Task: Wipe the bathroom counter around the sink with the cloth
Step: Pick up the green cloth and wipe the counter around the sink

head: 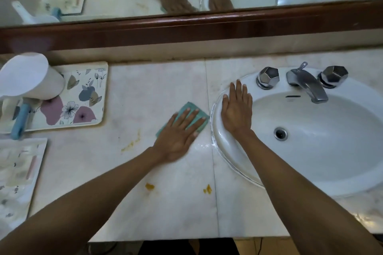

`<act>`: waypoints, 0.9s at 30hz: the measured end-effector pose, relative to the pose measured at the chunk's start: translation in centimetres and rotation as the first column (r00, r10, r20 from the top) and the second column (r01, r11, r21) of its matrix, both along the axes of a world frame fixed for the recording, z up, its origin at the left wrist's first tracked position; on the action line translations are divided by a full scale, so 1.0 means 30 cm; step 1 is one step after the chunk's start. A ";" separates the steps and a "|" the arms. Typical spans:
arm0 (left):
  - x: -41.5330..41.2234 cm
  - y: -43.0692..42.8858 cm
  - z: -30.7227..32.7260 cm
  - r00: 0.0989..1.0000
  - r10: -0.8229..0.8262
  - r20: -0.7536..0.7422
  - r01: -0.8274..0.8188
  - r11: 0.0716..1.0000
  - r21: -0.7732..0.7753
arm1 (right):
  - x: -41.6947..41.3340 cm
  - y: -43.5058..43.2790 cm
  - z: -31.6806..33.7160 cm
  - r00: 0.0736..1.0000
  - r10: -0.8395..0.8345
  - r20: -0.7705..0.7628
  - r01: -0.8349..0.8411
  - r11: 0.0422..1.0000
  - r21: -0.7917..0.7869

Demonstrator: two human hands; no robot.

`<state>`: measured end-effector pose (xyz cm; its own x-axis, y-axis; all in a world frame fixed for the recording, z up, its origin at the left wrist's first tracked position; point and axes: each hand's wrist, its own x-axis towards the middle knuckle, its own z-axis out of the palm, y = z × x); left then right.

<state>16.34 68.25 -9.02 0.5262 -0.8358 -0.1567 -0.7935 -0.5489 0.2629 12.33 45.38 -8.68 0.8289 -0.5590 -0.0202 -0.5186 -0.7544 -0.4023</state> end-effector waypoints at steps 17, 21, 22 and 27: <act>-0.097 0.132 -0.018 0.998 0.065 -0.011 -0.065 0.997 -0.033 | -0.117 0.222 0.032 0.998 -0.009 -0.064 0.007 1.000 -0.027; 0.050 0.251 0.008 0.994 0.112 0.016 -0.112 0.994 -0.016 | -0.047 0.322 0.059 0.990 0.134 -0.036 -0.136 0.988 -0.075; 0.092 0.278 0.015 0.986 0.169 0.011 -0.169 0.986 -0.014 | -0.033 0.353 0.061 0.987 0.160 -0.031 -0.161 0.986 -0.050; 0.141 0.447 0.015 0.929 0.368 -0.035 -0.369 0.929 -0.014 | -0.008 0.483 0.030 0.960 0.275 -0.057 -0.272 0.960 0.066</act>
